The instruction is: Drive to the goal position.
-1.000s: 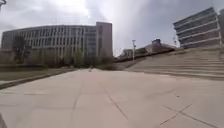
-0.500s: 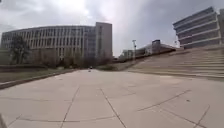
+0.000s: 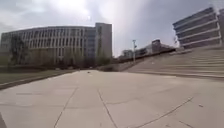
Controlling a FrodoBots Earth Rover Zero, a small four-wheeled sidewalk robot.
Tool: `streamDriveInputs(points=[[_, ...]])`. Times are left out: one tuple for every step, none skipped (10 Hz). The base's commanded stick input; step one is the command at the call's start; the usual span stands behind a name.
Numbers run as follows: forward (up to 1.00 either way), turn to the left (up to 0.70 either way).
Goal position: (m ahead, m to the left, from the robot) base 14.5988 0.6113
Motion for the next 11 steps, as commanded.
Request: streamDriveInputs(points=[[0.7,0.0],[0.7,0.0],[0.7,0.0],[0.7,0.0],[0.7,0.0],[0.7,0.0],[0.7,0.0],[0.7,0.0],[0.7,0.0],[0.7,0.0],[0.7,0.0]])
